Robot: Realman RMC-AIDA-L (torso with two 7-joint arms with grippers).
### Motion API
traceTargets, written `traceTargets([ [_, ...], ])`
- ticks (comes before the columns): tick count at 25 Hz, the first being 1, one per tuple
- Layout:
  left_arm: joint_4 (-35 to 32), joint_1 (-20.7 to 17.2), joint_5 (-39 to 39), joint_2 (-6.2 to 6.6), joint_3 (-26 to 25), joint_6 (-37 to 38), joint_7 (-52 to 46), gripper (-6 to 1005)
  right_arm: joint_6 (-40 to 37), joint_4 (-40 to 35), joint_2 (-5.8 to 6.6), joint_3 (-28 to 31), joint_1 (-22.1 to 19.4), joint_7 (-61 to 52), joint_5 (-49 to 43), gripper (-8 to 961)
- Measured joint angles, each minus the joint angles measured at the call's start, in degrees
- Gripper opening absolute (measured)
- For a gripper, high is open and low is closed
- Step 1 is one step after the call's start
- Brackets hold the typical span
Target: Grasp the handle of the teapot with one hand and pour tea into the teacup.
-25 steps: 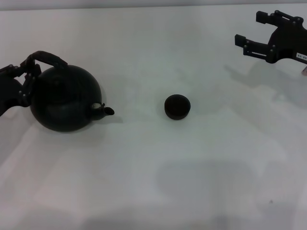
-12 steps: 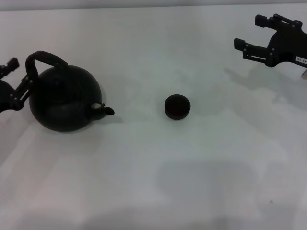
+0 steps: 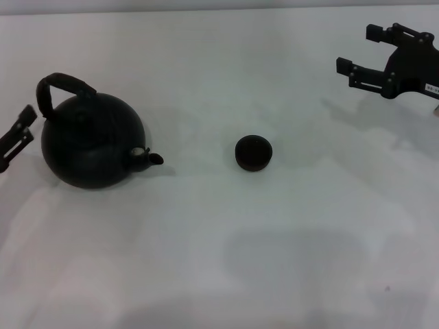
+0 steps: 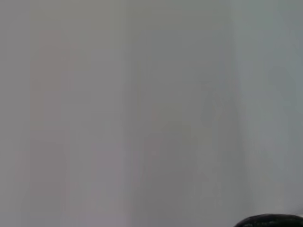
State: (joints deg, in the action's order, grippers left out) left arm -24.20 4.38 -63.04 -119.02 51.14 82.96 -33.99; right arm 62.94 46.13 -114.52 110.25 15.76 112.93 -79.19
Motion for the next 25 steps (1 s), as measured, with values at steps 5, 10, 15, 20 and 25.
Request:
traceTargets([
  [5,1.52,-3.24,5.25,-0.17,-0.03,3.36,1.04,816,1.49,0.4,0.01,0.91,-1.24,0.77,0.43,841],
  [10,6.07,-5.04,16.8,-0.05,-0.03,5.03,3.89,812,4.53,-0.25,0.0,6.59,-2.45,1.98,0.68,841],
  [15,8.86,-5.52,26.94,0.06,-0.01,5.61,4.28,808,6.65,-4.77,0.01,13.1,-3.89,8.81,7.29,841],
  [20,9.65,-5.1,32.26,0.15,0.01,5.67,4.01,803,12.3,-16.99,0.0,16.3,-4.03,25.71,23.32,841],
  [25,11.24,-3.99,36.04,0.16,0.01,5.63,3.56,802,10.95,-20.91,-0.05,16.41,-3.43,30.51,29.3,841],
])
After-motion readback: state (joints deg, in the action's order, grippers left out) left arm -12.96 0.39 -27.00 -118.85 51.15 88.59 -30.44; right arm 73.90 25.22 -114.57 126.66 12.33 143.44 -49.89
